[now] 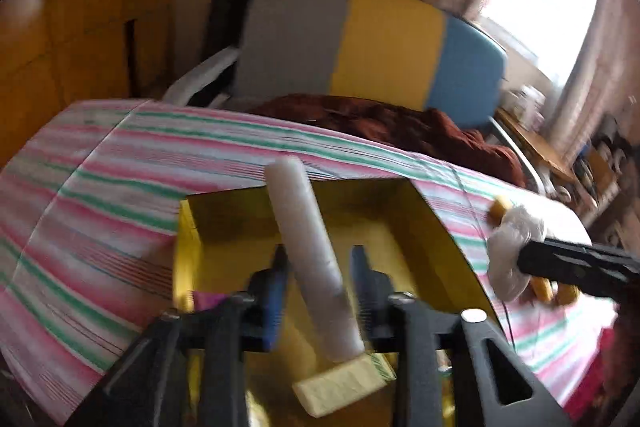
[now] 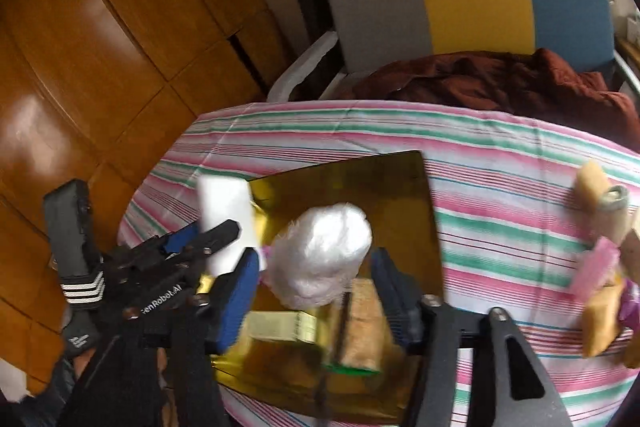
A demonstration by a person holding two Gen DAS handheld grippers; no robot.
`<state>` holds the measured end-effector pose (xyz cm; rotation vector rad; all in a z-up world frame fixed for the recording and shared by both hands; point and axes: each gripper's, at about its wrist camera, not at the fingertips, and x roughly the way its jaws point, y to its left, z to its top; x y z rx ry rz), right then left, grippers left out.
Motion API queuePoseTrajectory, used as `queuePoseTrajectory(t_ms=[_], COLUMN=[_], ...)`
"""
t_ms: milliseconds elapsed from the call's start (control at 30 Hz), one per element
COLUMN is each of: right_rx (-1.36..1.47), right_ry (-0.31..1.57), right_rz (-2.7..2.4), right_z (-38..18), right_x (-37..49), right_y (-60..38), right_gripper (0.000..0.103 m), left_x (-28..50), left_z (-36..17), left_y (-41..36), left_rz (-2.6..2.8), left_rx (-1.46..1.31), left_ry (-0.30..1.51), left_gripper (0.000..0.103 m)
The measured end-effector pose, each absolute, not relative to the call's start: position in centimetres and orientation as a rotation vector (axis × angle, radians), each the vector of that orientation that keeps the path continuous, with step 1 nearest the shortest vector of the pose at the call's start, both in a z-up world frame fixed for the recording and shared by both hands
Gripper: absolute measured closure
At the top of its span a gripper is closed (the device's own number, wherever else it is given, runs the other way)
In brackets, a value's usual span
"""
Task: Organize objects
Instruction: 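Carry the foam block and bundle into the gold tray and release both, then withdraw both tools from the gold tray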
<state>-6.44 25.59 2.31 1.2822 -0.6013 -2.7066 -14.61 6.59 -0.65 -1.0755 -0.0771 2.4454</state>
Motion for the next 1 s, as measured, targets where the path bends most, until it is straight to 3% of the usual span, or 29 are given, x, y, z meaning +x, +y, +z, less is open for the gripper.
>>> queuePoseTrajectory(t_ms=[33, 300, 400, 567, 633, 800, 1000], right_rx=[1.289, 1.409, 1.414, 1.347, 1.316, 1.297, 1.272], right_ry=[-0.599, -0.520, -0.433, -0.301, -0.276, -0.257, -0.213], right_rz=[-2.703, -2.695, -2.755, -2.900, -2.952, -3.007, -3.067], right_z=[2.3, -1.1, -1.5, -1.1, -0.8, -0.6, -0.3], right_x=[-6.7, -5.3, -4.5, -3.0, -2.4, -1.5, -0.2], right_y=[25.3, 23.3, 22.5, 21.2, 21.0, 21.1, 21.3], right_gripper=[0.039, 0.039, 0.039, 0.021, 0.020, 0.019, 0.019], left_x=[-14.8, -12.6, -10.3, -7.7, -6.7, -5.4, -4.5], left_z=[-0.8, -2.3, -2.5, -1.9, -1.4, -0.7, -0.6], left_y=[5.5, 2.4, 1.8, 2.0, 2.2, 2.2, 2.4], left_rz=[2.476, 2.534, 2.573, 2.641, 2.675, 2.736, 2.730], left_rx=[-1.073, -1.113, -1.109, -1.072, -1.040, -1.000, -0.985], left_ry=[-0.104, -0.155, -0.159, -0.100, -0.062, -0.019, -0.021], left_gripper=[0.044, 0.035, 0.025, 0.015, 0.009, 0.001, 0.000])
